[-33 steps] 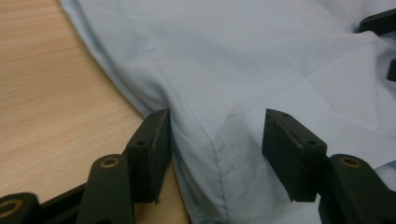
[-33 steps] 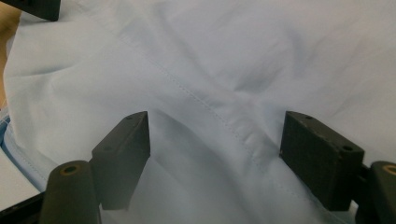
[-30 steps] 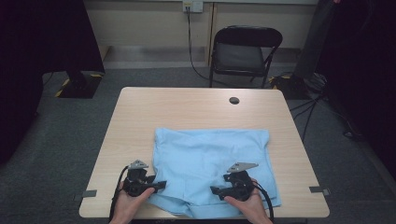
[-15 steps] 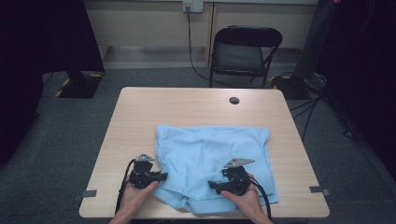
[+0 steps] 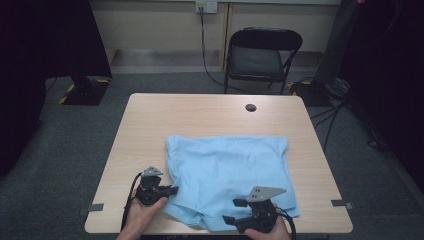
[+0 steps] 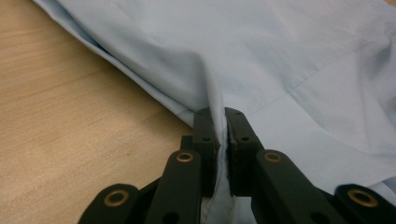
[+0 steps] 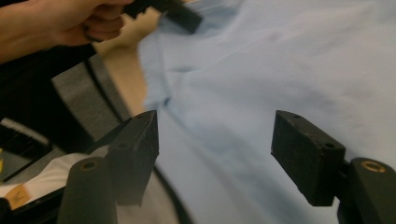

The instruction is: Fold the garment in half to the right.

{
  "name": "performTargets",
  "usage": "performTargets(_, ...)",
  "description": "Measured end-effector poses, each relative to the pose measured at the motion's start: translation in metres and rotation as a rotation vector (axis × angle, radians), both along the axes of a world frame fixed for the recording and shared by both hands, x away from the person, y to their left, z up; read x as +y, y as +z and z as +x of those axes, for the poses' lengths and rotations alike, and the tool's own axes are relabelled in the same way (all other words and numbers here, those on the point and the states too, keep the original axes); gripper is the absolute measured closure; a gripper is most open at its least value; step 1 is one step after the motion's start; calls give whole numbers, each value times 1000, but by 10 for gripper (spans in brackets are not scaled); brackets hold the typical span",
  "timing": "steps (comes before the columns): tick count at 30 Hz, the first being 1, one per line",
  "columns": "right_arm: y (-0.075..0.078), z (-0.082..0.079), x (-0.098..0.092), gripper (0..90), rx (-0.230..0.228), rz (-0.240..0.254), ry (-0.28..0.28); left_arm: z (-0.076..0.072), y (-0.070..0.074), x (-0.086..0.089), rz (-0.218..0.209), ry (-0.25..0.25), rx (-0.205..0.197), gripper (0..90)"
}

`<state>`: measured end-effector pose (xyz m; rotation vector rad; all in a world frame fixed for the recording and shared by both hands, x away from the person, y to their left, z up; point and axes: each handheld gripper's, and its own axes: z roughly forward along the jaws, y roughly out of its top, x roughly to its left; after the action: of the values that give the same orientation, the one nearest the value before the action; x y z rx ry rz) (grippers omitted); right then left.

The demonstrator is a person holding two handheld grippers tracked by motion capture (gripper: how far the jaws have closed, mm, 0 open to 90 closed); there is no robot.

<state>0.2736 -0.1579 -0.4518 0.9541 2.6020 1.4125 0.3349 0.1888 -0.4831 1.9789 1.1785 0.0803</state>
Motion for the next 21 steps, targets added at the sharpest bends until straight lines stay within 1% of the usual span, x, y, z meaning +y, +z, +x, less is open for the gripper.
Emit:
performTargets(2,-4,-9,5,316,11,-18,33,0,0,0,-2,0,2,847)
performTargets(5,-12,-17,11,325,36,-33,67,0,0,0,-2,-2,7,848)
performTargets(8,-19,-19,15,321,60,-55,78,1,-1,0,-1,-4,9,852)
performTargets(10,-24,-18,16,322,69,-78,74,0,0,0,3,-4,4,852)
performTargets(12,-27,-16,15,322,81,-88,68,0,0,-1,6,-10,2,853)
performTargets(13,-30,-15,15,327,81,-99,58,0,0,-1,8,-13,3,854)
performTargets(15,-34,-14,16,337,69,-118,67,1,0,-1,11,-12,2,855)
performTargets(17,-35,-14,16,369,52,-131,58,1,0,-1,12,-12,2,855)
performTargets(18,-36,-15,15,388,36,-135,52,1,0,-1,12,-11,1,855)
performTargets(19,-36,-16,16,387,28,-141,53,1,0,-1,12,-12,2,856)
performTargets(21,-37,-17,14,387,34,-131,44,1,0,-1,11,-11,3,856)
